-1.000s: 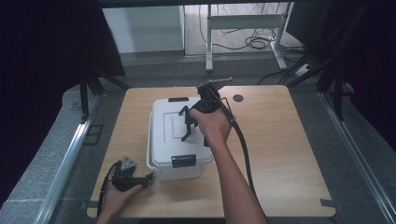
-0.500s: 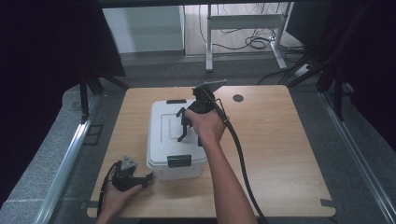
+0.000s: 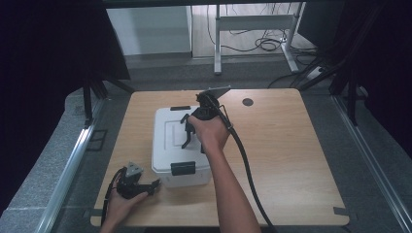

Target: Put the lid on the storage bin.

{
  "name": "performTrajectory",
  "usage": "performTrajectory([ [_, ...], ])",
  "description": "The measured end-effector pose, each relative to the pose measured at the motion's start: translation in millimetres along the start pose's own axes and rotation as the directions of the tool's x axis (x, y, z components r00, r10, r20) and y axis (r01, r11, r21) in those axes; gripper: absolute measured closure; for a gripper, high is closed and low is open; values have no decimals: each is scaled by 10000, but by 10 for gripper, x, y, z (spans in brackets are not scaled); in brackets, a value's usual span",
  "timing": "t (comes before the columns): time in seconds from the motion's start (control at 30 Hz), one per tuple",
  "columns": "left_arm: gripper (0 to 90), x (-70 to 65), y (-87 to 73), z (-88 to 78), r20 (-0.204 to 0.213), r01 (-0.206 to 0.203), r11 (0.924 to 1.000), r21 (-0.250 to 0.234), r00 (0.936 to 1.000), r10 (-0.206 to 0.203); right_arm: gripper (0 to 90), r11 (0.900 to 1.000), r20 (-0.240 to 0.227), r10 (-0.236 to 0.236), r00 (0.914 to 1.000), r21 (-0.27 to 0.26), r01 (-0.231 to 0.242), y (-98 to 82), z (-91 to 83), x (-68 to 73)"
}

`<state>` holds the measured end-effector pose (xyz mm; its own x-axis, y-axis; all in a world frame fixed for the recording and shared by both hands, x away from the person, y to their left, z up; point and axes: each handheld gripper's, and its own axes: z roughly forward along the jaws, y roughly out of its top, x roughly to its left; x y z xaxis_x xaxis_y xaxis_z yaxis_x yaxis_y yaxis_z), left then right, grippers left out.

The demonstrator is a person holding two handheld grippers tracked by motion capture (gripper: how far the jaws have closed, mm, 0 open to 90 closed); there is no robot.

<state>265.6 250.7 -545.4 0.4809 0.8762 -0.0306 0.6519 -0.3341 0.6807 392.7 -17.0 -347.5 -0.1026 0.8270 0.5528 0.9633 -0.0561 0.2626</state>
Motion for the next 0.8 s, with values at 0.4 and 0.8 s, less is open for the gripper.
performTrajectory([
  [0.4, 115, 0, 1, 0, 6, -2, 10000, 15, 10000, 2, 851, 9999, 56, -38, 10000, -131, 39, -47, 72, -49],
  [0.8, 115, 0, 2, 0, 2, -8, 10000, 18, 10000, 8, 849, 9993, 391, -336, 9987, -171, 343, -82, 133, 8],
])
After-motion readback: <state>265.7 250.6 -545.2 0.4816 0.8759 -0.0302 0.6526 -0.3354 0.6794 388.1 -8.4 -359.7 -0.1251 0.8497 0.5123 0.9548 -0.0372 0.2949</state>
